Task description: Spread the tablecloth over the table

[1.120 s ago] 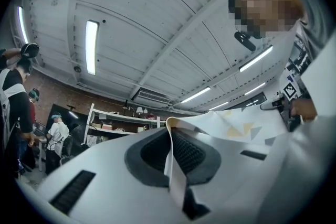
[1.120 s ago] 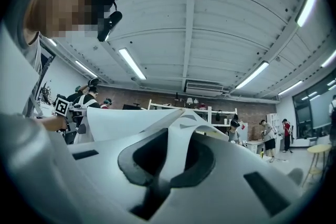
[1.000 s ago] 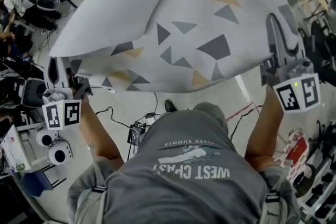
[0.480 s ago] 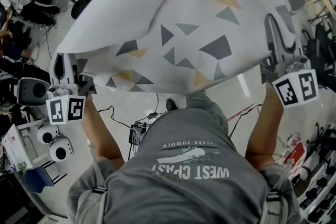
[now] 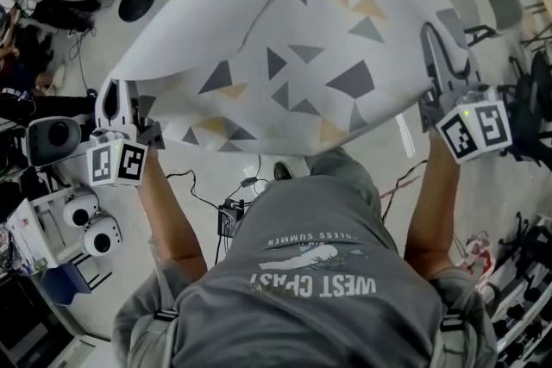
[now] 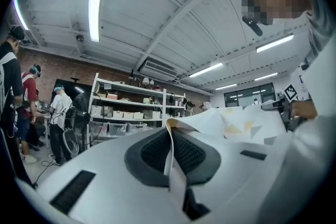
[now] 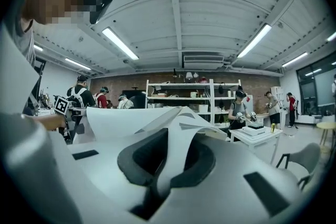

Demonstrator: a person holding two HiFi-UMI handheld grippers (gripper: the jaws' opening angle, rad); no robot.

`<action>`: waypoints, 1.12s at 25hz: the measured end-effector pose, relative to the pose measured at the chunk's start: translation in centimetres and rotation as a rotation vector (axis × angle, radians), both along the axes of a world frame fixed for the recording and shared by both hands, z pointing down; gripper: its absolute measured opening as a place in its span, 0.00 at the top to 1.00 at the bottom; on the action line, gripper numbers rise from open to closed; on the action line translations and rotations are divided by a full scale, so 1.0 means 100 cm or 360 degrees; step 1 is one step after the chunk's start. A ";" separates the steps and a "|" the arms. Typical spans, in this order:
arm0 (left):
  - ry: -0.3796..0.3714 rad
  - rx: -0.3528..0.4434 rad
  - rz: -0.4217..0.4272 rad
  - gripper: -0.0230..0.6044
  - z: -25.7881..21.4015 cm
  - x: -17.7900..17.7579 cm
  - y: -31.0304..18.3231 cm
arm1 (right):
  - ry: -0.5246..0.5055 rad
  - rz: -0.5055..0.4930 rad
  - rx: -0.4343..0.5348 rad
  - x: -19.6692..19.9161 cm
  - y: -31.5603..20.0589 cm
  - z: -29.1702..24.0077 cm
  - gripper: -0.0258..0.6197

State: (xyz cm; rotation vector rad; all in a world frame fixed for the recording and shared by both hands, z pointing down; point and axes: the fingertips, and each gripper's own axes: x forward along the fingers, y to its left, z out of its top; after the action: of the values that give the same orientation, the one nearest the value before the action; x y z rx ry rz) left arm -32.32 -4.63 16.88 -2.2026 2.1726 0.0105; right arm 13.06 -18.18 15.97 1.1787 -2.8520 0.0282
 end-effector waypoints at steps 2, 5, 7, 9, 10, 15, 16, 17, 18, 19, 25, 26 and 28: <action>0.0017 -0.0055 -0.0004 0.96 0.020 -0.014 -0.018 | 0.0017 -0.0006 -0.0057 -0.013 -0.019 0.019 0.94; 0.0056 -0.0154 -0.0022 0.96 0.051 -0.041 -0.042 | 0.0049 -0.0012 -0.0156 -0.037 -0.046 0.046 0.94; 0.0082 -0.0227 -0.0029 0.96 0.073 -0.052 -0.059 | 0.0076 -0.0012 -0.0229 -0.046 -0.064 0.066 0.94; 0.0101 -0.0299 -0.0031 0.96 0.097 -0.057 -0.074 | 0.0109 -0.0007 -0.0305 -0.052 -0.080 0.088 0.94; 0.0108 -0.0332 -0.0030 0.96 0.109 -0.061 -0.082 | 0.0124 -0.0005 -0.0337 -0.056 -0.089 0.101 0.94; 0.0189 -0.0498 -0.0038 0.96 0.176 -0.083 -0.113 | 0.0205 -0.0008 -0.0494 -0.077 -0.123 0.163 0.94; 0.0208 -0.0528 -0.0039 0.96 0.189 -0.085 -0.117 | 0.0224 -0.0009 -0.0518 -0.079 -0.128 0.173 0.94; 0.0222 -0.0556 -0.0040 0.96 0.200 -0.086 -0.121 | 0.0244 -0.0008 -0.0539 -0.080 -0.131 0.183 0.94; 0.0232 -0.0583 -0.0041 0.96 0.212 -0.088 -0.125 | 0.0263 -0.0008 -0.0557 -0.082 -0.134 0.192 0.94; 0.0238 -0.0611 -0.0042 0.96 0.224 -0.091 -0.128 | 0.0281 -0.0006 -0.0574 -0.084 -0.137 0.201 0.94; 0.0239 -0.0815 -0.0055 0.96 0.303 -0.105 -0.159 | 0.0430 -0.0008 -0.0702 -0.091 -0.178 0.273 0.93; 0.0235 -0.0856 -0.0053 0.96 0.317 -0.105 -0.165 | 0.0457 -0.0009 -0.0740 -0.090 -0.185 0.290 0.92; 0.0214 -0.0941 -0.0042 0.96 0.345 -0.105 -0.176 | 0.0510 -0.0011 -0.0812 -0.090 -0.198 0.327 0.91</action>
State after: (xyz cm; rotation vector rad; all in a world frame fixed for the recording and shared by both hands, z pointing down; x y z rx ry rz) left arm -42.80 -22.26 51.40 -2.5092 2.5277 -0.5723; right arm 4.10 -37.96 48.66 0.9598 -2.3651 0.4872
